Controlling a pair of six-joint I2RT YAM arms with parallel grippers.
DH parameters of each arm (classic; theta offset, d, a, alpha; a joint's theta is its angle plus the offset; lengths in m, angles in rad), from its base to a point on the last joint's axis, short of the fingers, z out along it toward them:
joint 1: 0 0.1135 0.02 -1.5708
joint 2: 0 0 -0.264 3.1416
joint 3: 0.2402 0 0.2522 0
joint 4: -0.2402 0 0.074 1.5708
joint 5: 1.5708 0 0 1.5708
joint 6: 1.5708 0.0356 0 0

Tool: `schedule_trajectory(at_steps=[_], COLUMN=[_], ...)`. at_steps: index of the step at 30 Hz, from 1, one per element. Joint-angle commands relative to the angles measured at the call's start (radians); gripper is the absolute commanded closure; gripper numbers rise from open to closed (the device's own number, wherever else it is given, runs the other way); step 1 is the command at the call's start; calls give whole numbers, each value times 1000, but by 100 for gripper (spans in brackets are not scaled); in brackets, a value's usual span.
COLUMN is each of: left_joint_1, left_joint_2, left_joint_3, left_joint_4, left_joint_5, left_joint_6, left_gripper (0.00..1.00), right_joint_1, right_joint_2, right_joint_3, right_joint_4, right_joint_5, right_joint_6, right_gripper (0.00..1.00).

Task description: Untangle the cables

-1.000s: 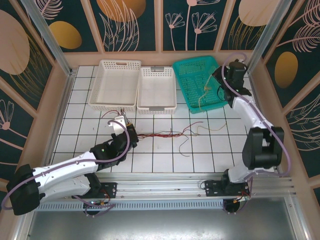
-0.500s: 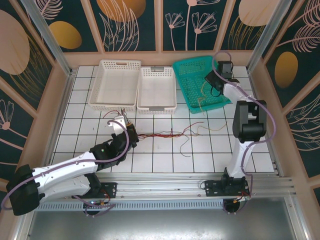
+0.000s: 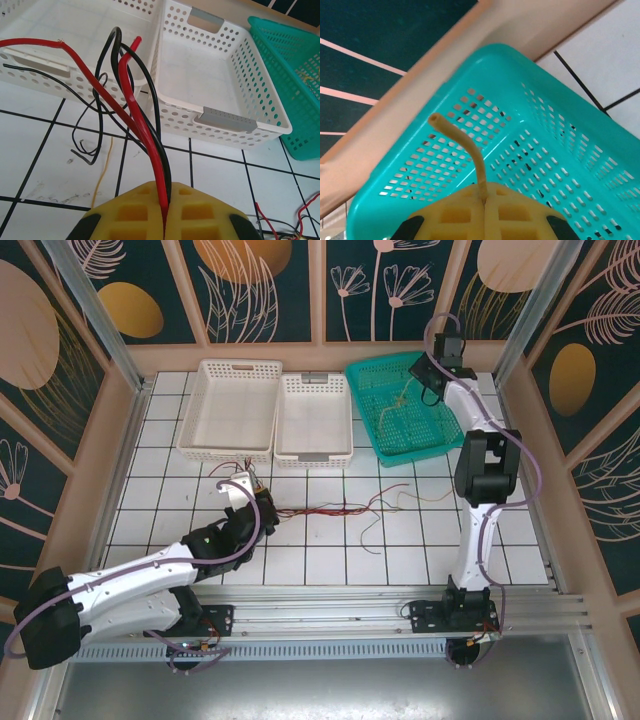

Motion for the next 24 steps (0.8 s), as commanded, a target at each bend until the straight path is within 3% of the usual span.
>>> schedule_trajectory(at_steps=[1, 12, 17, 24], left_joint_1=[3, 4, 3, 4], left_joint_2=[4, 27, 28, 40], left_joint_3=[-11, -15, -7, 0], left_joint_4=[34, 49, 50, 53], left_joint_5=[-12, 0, -11, -13], left_joint_6=[-14, -13, 1, 8], left_gripper=[100, 100, 100, 100], right_joint_1=[14, 51, 81, 119], right_joint_2=[-10, 40, -66, -263], right_joint_3=[35, -90, -147, -283], right_joint_4=[-44, -44, -30, 7], right_joint_5=[7, -82, -47, 23], right_joint_6=[-33, -67, -109, -150], right_gripper=[100, 98, 65, 46])
